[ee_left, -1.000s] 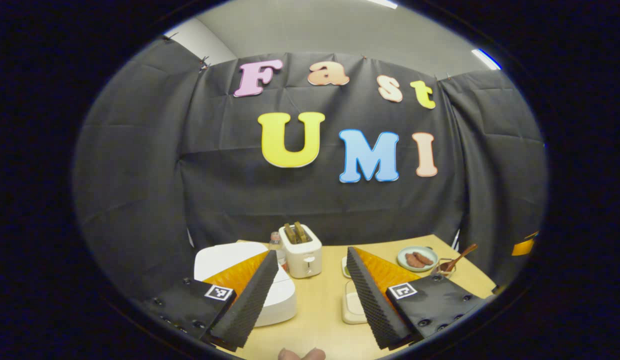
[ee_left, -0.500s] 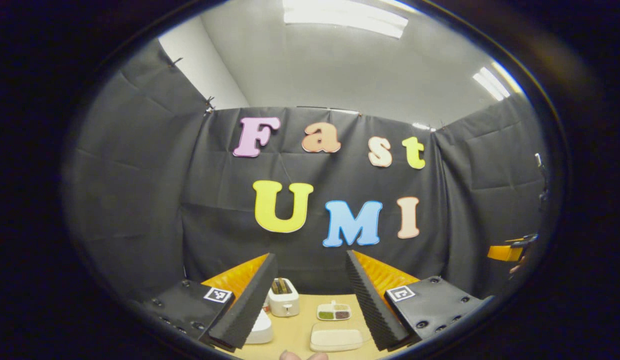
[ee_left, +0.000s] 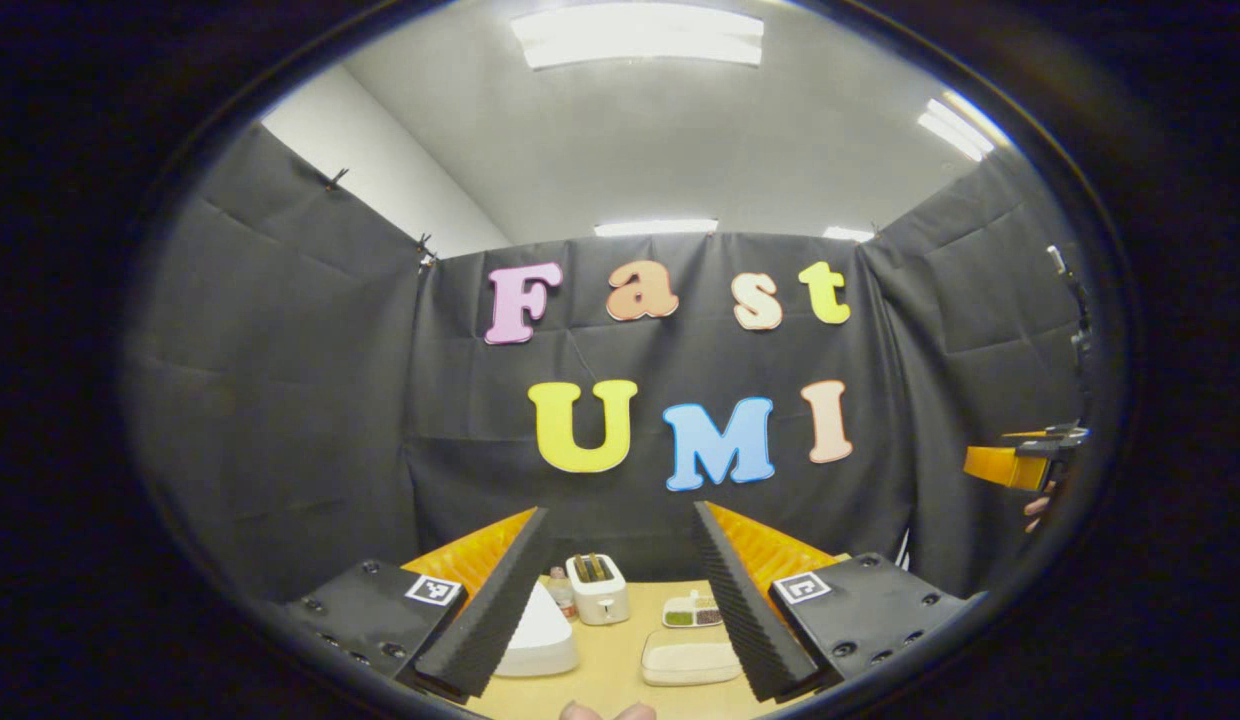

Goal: Close the left gripper, press the button to open the rice cooker; take a wooden spoon from the chopstick holder with the right hand, scoop a spoonful of rice and pour it into the rice cooker, then put the wooden spoon back into the chopstick holder.

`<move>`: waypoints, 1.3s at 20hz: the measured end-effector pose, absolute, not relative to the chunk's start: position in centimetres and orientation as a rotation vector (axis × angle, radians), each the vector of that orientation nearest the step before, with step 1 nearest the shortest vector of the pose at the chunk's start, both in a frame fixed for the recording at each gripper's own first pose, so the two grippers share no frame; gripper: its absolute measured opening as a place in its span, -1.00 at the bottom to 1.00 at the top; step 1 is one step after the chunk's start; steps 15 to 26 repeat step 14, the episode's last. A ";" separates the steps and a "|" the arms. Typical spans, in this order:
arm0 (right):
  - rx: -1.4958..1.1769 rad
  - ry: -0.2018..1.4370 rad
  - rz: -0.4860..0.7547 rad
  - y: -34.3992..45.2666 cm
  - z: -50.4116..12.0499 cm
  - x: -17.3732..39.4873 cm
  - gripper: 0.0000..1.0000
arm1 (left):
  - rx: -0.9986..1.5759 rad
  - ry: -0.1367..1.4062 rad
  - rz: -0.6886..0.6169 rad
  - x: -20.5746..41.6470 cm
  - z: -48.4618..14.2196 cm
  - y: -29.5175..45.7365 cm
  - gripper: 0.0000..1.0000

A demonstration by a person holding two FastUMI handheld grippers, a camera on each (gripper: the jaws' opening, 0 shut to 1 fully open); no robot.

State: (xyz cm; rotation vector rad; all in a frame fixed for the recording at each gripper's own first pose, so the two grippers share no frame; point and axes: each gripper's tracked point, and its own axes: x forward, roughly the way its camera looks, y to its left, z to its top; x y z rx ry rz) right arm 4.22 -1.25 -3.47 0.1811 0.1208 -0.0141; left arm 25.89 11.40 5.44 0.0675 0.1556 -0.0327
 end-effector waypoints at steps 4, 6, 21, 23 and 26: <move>0.146 0.083 -0.019 0.7 -1.0 3.1 0.94 | 0.029 0.178 -0.064 25.7 5.6 11.9 0.99; 0.116 0.099 0.010 2.3 -0.9 2.8 0.94 | 0.018 0.175 -0.070 25.3 5.5 12.9 0.98; 0.048 0.137 -0.029 4.9 -1.1 1.1 0.94 | -0.057 0.191 -0.088 24.2 4.0 16.2 0.90; 0.048 0.137 -0.029 4.9 -1.1 1.1 0.94 | -0.057 0.191 -0.088 24.2 4.0 16.2 0.90; 0.048 0.137 -0.029 4.9 -1.1 1.1 0.94 | -0.057 0.191 -0.088 24.2 4.0 16.2 0.90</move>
